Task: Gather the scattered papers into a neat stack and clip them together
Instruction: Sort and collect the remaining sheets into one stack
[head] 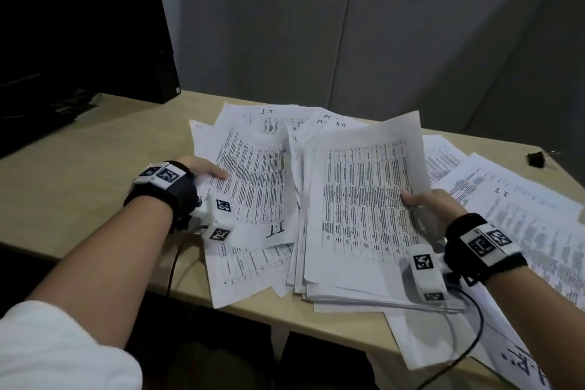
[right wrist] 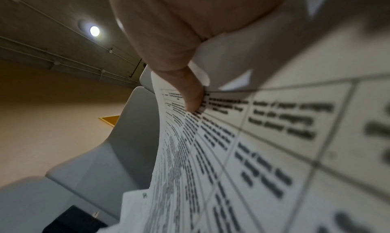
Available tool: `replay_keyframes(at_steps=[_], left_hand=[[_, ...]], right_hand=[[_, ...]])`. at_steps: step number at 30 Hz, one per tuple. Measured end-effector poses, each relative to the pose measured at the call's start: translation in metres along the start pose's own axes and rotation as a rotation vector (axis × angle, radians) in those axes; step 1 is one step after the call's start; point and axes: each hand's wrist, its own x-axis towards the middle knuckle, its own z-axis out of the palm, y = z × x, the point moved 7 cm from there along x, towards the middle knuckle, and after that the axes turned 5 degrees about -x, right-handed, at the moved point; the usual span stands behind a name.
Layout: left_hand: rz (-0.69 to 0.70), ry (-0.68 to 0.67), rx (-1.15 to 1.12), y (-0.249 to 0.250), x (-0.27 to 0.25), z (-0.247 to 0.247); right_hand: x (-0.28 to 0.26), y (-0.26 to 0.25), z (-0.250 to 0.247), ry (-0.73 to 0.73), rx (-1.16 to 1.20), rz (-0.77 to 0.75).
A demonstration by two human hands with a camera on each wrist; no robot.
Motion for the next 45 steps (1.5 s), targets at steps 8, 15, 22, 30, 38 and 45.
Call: replay_keyframes(at_steps=[8, 15, 22, 30, 38, 45], left_hand=[[0.079, 0.155, 0.277, 0.030, 0.010, -0.001], [0.121, 0.283, 0.389, 0.035, 0.040, -0.010], [0.151, 0.367, 0.457, 0.028, 0.054, -0.013], [0.083, 0.374, 0.268, 0.017, 0.046, -0.014], [0.281, 0.119, 0.167, 0.055, 0.011, 0.051], [0.326, 0.148, 0.084, 0.069, 0.000, 0.084]], right_hand=[[0.002, -0.021, -0.022, 0.083, 0.034, -0.103], [0.037, -0.025, 0.001, 0.142, 0.084, -0.016], [0.058, -0.016, 0.005, 0.175, 0.142, -0.015], [0.060, -0.016, 0.008, 0.158, 0.084, -0.037], [0.057, -0.015, 0.011, 0.157, 0.060, -0.060], [0.050, -0.013, 0.008, 0.157, 0.067, -0.085]])
